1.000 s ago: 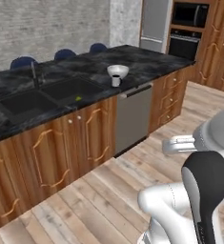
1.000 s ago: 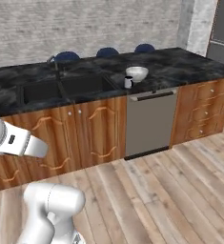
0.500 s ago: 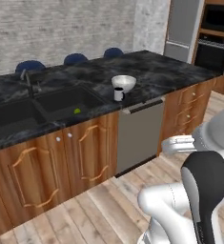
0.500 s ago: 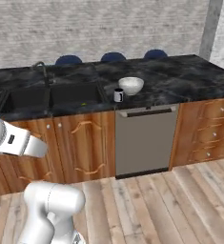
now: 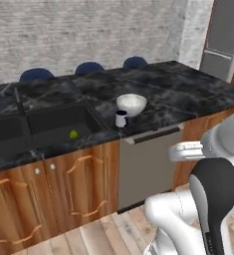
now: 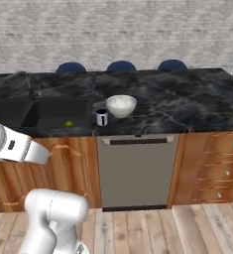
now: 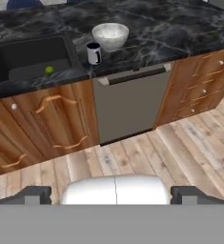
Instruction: Clear the mugs and bowl far away from the sink.
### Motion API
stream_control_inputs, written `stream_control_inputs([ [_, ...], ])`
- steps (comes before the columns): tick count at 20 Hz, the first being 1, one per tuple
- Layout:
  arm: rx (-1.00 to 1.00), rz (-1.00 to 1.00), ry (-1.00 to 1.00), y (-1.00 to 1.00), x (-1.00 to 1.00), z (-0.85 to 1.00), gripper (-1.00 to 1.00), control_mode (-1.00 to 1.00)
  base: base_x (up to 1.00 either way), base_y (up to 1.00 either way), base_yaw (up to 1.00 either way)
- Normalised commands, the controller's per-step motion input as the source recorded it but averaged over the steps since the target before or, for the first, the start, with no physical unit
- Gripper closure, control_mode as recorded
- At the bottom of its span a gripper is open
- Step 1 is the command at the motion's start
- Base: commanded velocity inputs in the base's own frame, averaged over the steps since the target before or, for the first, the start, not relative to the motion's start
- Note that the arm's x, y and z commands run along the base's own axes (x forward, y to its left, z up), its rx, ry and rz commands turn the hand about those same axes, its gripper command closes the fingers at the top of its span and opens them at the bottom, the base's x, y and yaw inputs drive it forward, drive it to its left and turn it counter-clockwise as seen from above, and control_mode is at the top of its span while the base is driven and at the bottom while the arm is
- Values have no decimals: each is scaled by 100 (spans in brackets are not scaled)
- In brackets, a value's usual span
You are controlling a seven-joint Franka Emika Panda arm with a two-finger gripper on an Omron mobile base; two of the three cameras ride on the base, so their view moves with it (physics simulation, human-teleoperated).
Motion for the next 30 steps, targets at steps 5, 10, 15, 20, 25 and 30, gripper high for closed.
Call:
stream_control_inputs([
  [5,0,0,0,0,0,0,-100,100,100,-47,27],
  [10,0,0,0,0,0,0,-100,100,84,-10,17],
  [15,0,0,0,0,0,0,-100,100,37,-9,33],
  [20,0,0,0,0,0,0,-100,100,32,-27,30],
  [25,0,0,0,0,0,0,-100,100,43,-65,29],
  [30,0,0,0,0,0,0,-100,100,54,-38,22],
])
